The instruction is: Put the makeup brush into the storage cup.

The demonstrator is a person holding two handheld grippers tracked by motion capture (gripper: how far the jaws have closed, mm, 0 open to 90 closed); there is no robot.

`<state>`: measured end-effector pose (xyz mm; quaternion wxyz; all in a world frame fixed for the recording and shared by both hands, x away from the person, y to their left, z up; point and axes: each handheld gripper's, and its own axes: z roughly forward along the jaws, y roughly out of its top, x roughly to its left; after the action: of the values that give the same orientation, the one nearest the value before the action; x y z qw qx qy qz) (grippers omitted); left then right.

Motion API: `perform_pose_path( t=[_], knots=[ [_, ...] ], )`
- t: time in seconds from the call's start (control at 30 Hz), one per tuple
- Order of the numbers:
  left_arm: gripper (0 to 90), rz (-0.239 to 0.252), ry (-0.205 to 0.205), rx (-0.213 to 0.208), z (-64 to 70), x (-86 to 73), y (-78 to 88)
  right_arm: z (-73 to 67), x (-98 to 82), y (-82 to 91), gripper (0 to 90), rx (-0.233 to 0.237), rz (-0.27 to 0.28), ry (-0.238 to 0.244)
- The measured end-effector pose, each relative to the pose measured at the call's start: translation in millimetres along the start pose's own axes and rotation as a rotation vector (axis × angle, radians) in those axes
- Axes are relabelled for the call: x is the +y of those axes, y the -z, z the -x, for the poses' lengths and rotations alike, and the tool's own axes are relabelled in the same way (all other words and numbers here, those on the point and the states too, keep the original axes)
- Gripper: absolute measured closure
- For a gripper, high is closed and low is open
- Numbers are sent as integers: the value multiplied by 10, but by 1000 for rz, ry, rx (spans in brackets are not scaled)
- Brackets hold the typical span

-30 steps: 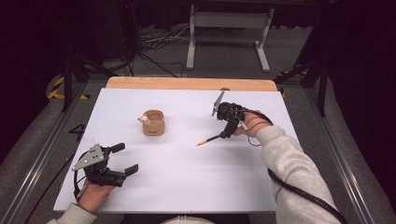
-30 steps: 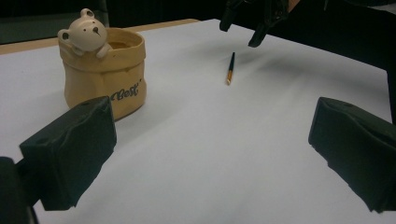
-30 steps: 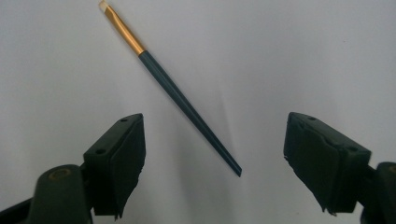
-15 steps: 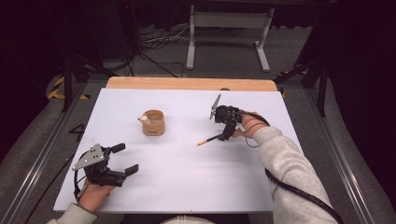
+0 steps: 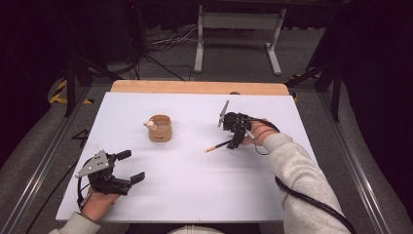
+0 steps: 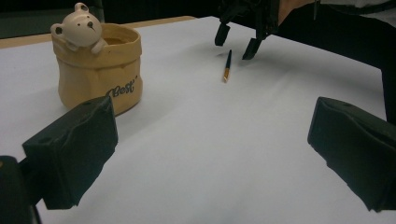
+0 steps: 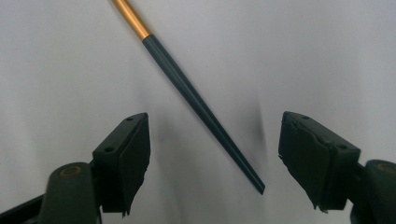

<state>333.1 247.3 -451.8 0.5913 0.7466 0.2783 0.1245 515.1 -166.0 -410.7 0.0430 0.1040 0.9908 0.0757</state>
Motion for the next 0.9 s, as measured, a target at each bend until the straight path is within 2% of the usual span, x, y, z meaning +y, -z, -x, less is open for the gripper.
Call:
perform_pose_path(
  t=[0.47, 0.67, 0.77, 0.9],
  knots=[
    [24, 0, -1, -1, -3, -2, 7, 0, 26, -33, 344, 31, -10, 25],
    [24, -2, -2, -2, -5, -2, 10, -10, 43, -55, 442, 45, -27, 44],
    [24, -2, -4, -2, -9, -2, 12, -12, 46, -66, 485, 45, -30, 38],
    [25, 1, 8, -3, -8, -4, 12, -19, 52, -79, 533, 54, -50, 47]
  ],
)
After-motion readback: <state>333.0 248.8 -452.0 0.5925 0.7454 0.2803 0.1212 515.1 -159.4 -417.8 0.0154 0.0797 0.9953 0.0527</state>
